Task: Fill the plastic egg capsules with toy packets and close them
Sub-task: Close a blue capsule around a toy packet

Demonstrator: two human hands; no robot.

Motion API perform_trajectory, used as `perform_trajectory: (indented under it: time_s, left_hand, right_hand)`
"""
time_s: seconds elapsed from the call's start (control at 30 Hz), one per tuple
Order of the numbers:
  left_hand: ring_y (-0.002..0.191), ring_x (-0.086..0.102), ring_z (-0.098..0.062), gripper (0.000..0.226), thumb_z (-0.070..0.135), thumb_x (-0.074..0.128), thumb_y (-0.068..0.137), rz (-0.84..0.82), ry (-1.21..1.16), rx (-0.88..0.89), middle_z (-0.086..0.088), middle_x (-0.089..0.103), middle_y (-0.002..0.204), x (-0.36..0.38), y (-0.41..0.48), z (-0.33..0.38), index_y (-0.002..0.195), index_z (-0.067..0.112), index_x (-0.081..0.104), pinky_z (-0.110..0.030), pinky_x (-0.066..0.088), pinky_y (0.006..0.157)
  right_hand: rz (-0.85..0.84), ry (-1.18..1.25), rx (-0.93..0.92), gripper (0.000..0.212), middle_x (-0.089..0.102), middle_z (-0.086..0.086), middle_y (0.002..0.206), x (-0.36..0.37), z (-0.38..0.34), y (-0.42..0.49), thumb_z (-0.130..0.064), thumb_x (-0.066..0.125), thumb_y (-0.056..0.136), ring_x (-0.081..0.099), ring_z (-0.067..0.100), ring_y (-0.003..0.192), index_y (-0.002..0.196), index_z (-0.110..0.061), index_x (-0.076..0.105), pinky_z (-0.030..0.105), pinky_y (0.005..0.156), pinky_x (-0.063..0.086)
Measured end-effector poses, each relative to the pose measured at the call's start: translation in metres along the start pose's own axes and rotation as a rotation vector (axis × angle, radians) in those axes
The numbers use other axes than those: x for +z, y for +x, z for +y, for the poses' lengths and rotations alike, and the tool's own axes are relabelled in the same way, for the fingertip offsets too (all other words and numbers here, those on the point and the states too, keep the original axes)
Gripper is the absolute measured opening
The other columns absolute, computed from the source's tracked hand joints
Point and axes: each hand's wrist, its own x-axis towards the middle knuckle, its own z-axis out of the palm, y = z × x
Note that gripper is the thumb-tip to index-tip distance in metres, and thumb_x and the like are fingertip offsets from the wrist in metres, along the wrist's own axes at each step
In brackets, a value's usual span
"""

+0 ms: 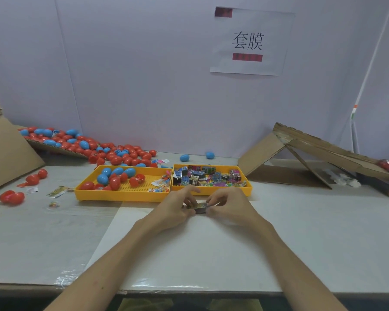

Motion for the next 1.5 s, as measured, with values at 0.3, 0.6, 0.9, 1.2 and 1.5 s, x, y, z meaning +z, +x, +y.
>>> perform_trajectory:
  time_s: [0.3,0.6,0.9,1.2,1.5]
  left_hand:
    - [0.095,0.060,0.007,0.049,0.013,0.073,0.089,0.025,0.037,0.042,0.021,0.066,0.099,-0.001,-0.004,0.003,0.130,0.032,0.055,-0.007,0.047,0.078]
    - [0.093,0.066,-0.003,0.018,0.012,0.065,0.097,0.112,0.058,0.126,0.007,0.073,0.102,-0.006,-0.006,0.014,0.111,0.017,0.073,-0.013,0.051,0.080]
    - [0.084,0.062,-0.003,0.016,0.010,0.064,0.096,0.285,0.157,0.150,0.012,0.070,0.094,-0.026,0.009,0.024,0.103,0.019,0.075,-0.020,0.051,0.074]
    - [0.117,0.060,-0.029,0.041,0.022,0.057,0.100,0.283,0.527,-0.600,-0.009,0.062,0.137,-0.122,0.018,-0.052,0.141,0.023,0.056,-0.041,0.053,0.086]
    - [0.132,0.047,-0.036,0.051,0.062,0.045,0.099,0.079,0.665,-0.599,-0.014,0.051,0.146,-0.139,0.021,-0.091,0.139,0.032,0.058,-0.049,0.044,0.106]
  right_hand:
    - [0.036,0.033,0.024,0.012,0.076,-0.004,0.085,-0.007,-0.003,0.001,-0.009,0.074,0.085,0.069,0.013,0.081,0.086,-0.018,0.082,0.024,0.069,0.054]
    - [0.060,0.072,0.021,0.017,0.076,-0.001,0.079,-0.005,-0.009,0.000,-0.005,0.075,0.085,0.069,0.006,0.068,0.088,-0.021,0.079,0.017,0.065,0.051]
    - [0.202,0.111,0.004,0.031,0.073,0.000,0.081,-0.007,-0.011,0.001,0.002,0.078,0.079,0.070,0.013,0.076,0.094,-0.023,0.067,0.020,0.068,0.053]
    - [0.193,0.081,0.005,0.020,0.074,0.000,0.082,-0.007,-0.012,-0.001,0.000,0.078,0.080,0.071,0.015,0.078,0.087,-0.016,0.068,0.028,0.073,0.058]
    - [0.158,0.046,0.024,0.017,0.074,0.004,0.077,-0.005,-0.014,-0.002,-0.002,0.075,0.084,0.072,0.018,0.072,0.089,-0.017,0.069,0.033,0.075,0.060]
